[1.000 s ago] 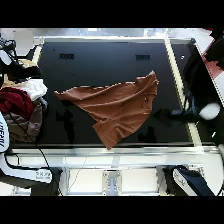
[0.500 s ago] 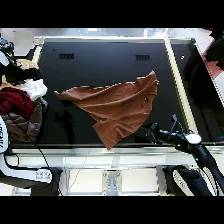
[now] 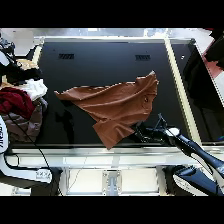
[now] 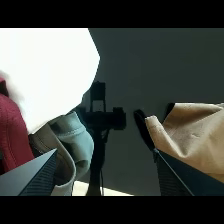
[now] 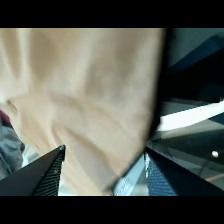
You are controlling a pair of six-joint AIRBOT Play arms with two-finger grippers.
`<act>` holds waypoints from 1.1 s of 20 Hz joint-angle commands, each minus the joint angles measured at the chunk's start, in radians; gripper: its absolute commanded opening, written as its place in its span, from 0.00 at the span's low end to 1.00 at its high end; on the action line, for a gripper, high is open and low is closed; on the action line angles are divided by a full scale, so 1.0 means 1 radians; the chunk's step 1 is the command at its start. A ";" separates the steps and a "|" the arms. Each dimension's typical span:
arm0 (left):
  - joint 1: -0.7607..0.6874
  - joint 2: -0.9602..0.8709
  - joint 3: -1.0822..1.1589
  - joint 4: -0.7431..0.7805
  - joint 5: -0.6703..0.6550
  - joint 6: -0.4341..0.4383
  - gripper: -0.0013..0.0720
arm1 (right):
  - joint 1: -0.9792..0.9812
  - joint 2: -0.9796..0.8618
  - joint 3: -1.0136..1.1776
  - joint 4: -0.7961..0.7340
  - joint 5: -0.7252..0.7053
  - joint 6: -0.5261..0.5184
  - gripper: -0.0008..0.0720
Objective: Fold the shirts.
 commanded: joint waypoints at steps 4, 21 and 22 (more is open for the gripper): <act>0.001 -0.020 -0.023 -0.002 0.005 -0.001 0.99 | 0.022 -0.062 0.081 0.009 -0.147 -0.002 0.32; 0.081 -0.177 -0.331 -0.706 0.354 0.010 0.97 | 0.022 0.002 0.083 0.007 -0.075 -0.042 0.03; 0.081 -0.182 -0.331 -0.729 0.365 0.032 0.97 | 0.022 0.002 0.083 0.007 -0.078 -0.042 0.03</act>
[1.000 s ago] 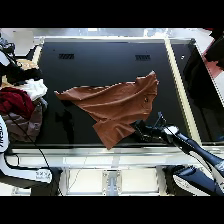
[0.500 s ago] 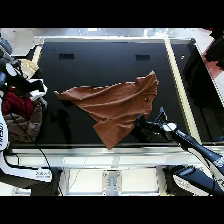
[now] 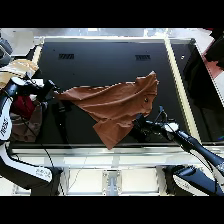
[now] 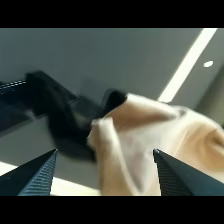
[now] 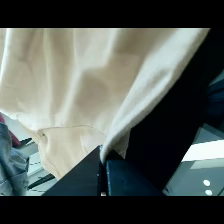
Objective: Fold the shirts.
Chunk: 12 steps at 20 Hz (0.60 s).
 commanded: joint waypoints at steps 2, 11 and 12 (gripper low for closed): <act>0.001 -0.035 -0.005 -0.168 0.085 0.077 0.82 | 0.001 0.003 0.001 0.000 -0.001 -0.002 0.03; 0.044 0.063 -0.004 -0.411 0.014 0.329 0.03 | -0.066 0.185 0.230 -0.262 0.043 -0.092 0.02; 0.070 0.122 -0.004 -0.438 0.000 0.371 0.03 | -0.115 0.255 0.291 -0.346 0.094 -0.060 0.02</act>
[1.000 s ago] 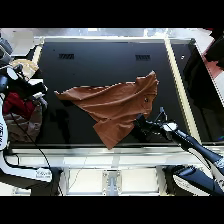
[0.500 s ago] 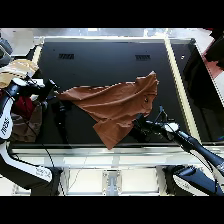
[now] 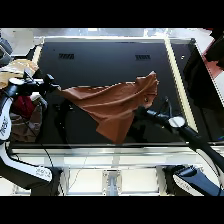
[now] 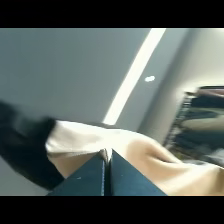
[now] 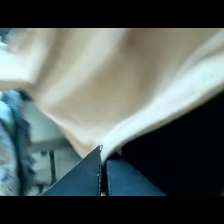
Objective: Fold the shirts.
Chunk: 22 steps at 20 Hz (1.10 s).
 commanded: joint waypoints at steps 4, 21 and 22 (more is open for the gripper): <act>0.210 0.438 0.000 -0.102 -0.085 0.184 0.03 | -0.303 0.427 0.427 -0.670 0.422 0.234 0.02; 0.282 0.769 0.443 0.172 -0.397 0.104 0.03 | -0.450 0.096 1.143 -0.554 0.797 0.069 0.02; 0.237 0.699 0.443 0.205 -0.428 0.090 0.03 | -0.449 0.013 1.143 -0.533 0.797 0.056 0.02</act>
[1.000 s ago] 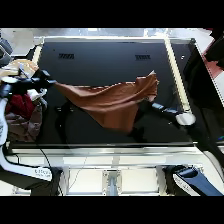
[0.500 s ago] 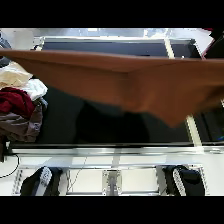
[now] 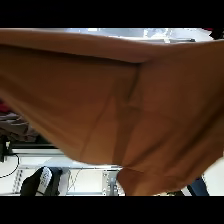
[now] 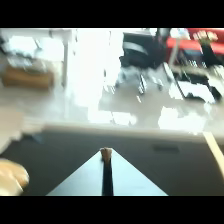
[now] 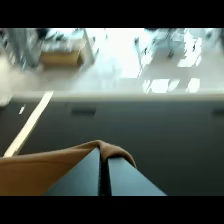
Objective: Fold the shirts.
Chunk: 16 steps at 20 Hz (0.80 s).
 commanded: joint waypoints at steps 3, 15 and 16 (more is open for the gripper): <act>-0.290 -0.353 0.024 0.307 -0.150 -0.115 0.03 | 0.039 -0.449 0.005 0.116 0.048 -0.123 0.02; -0.699 -1.084 0.024 0.860 0.046 -0.309 0.03 | 0.184 -1.047 0.009 0.029 -0.421 -0.164 0.02; -0.695 -1.096 0.024 0.869 0.079 -0.324 0.03 | 0.184 -1.055 0.009 0.006 -0.434 -0.164 0.02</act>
